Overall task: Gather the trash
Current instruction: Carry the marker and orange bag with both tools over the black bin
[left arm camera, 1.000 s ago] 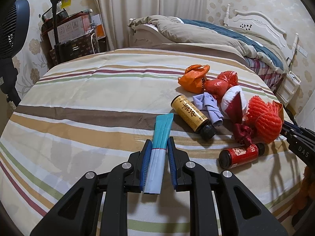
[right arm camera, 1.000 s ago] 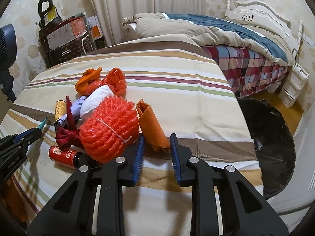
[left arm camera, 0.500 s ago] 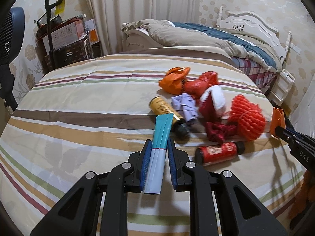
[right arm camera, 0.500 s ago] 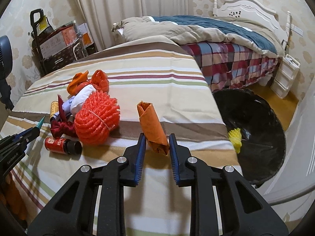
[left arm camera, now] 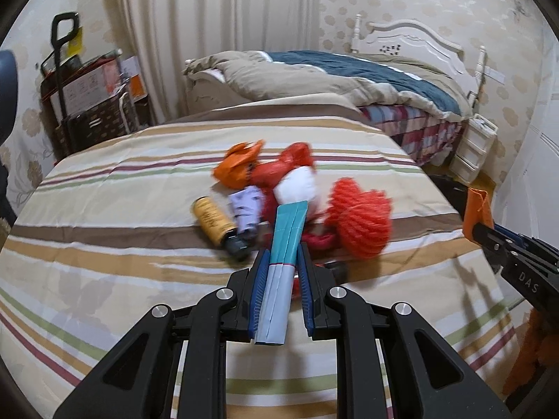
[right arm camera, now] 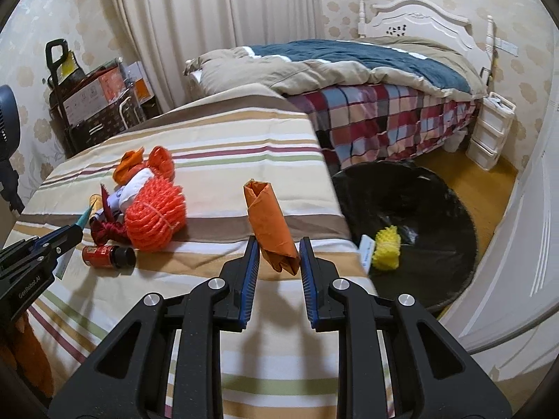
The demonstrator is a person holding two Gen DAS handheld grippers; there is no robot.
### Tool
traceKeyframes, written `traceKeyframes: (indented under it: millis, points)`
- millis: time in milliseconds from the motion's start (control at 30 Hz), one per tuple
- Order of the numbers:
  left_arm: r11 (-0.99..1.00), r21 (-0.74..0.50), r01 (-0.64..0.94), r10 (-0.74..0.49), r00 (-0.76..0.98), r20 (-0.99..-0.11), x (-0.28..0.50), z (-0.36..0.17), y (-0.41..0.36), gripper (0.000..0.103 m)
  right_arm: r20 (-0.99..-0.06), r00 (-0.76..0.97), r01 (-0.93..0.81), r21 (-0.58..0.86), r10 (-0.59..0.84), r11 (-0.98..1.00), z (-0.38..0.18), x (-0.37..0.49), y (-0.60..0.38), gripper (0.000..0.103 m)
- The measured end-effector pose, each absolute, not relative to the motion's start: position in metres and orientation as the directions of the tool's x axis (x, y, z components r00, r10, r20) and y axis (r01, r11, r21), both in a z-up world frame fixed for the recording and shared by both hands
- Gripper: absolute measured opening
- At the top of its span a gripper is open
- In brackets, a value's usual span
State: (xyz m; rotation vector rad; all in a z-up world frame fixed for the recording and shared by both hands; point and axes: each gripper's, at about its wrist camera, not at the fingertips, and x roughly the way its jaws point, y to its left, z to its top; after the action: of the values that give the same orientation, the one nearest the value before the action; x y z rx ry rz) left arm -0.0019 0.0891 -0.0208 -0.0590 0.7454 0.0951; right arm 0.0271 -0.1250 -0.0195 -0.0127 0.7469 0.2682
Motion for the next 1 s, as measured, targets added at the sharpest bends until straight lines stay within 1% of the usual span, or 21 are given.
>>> traceKeyframes:
  millis: [567,1000]
  points:
    - [0.999,-0.017,0.048,-0.047,0.750,-0.660,0.031,-0.010,0.012,0.020,-0.655,0.739,-0.128,0.090,0.155,0.988,-0.014,0.038,-0.183,0.023]
    - [0.988,-0.003,0.155,-0.117,0.733,-0.670,0.078,-0.020,-0.047,0.020,-0.656,0.750,-0.041,0.084,0.086,0.996,-0.018,0.062,-0.222,0.023]
